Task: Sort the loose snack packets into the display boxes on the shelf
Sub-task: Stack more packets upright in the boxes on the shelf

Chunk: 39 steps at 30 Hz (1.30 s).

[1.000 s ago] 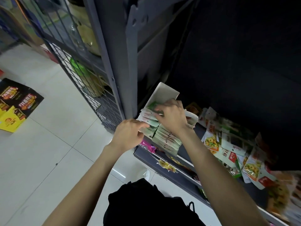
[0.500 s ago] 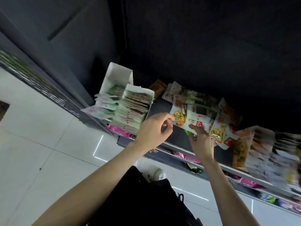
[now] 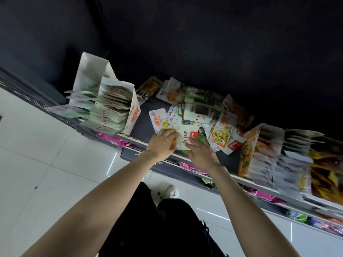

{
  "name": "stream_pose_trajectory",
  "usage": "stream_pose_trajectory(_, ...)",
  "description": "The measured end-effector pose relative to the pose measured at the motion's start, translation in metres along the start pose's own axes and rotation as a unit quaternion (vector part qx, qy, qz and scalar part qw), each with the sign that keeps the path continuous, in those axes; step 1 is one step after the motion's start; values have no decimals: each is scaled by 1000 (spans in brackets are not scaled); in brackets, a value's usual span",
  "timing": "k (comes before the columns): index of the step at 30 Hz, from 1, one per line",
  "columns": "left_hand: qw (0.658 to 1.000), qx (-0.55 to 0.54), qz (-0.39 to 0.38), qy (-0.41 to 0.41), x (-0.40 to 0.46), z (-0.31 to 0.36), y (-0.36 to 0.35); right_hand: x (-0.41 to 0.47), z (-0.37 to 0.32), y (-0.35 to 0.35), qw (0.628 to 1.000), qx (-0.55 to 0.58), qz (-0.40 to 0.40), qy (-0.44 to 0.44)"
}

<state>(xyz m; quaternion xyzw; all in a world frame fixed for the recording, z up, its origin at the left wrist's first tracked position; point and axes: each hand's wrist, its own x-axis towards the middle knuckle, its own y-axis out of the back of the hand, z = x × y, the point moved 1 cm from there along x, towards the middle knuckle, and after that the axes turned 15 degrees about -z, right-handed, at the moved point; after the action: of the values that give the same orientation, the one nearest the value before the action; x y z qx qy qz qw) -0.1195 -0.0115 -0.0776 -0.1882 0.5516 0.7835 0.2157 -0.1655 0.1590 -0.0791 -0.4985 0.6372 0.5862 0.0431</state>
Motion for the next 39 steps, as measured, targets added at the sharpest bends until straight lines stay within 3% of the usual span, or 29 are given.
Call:
stream_pose_trajectory(2, 999, 29, -6, 44, 1, 1, -4, -6, 6, 0, 996, 79, 38, 2)
stream_pose_trajectory(6, 989, 32, -9, 147, -1, -12, -2, -8, 1, -3, 988, 111, 94, -53)
stream_pose_trajectory(11, 993, 16, -15, 114, -1, -32, 10, 7, -15, -3, 948, 181, 158, -211)
stream_pose_trajectory(14, 996, 35, -11, 80, -4, -36, 9, 14, -21, -5, 920, 253, 184, -237)
stream_pose_trajectory(18, 996, 14, 14, 84, -6, -36, 17, 10, -25, 3, 876, 372, 254, -174)
stream_pose_trajectory(20, 995, -31, 71, 62, -8, -30, 28, -5, -26, 13, 866, 383, 298, -121)
stream_pose_trajectory(22, 987, -96, 128, -11, -14, -20, 42, -26, -28, 26, 871, 352, 334, -71)
stream_pose_trajectory(26, 965, -199, 113, -131, -42, -3, 70, -69, -31, 48, 897, 205, 388, 62)
stream_pose_trajectory(28, 961, -179, 147, -152, -59, 2, 77, -87, -38, 58, 886, 200, 404, 108)
stream_pose_trajectory(31, 943, -111, 264, -168, -84, 0, 87, -96, -54, 77, 878, 203, 414, 130)
stream_pose_trajectory(35, 932, -84, 330, -124, -109, -34, 108, -80, -85, 102, 860, 207, 450, 123)
stream_pose_trajectory(37, 924, -110, 361, -57, -112, -65, 122, -68, -95, 115, 831, 305, 456, 97)
stream_pose_trajectory(39, 931, -66, 360, 11, -106, -97, 132, -56, -105, 128, 774, 433, 452, 97)
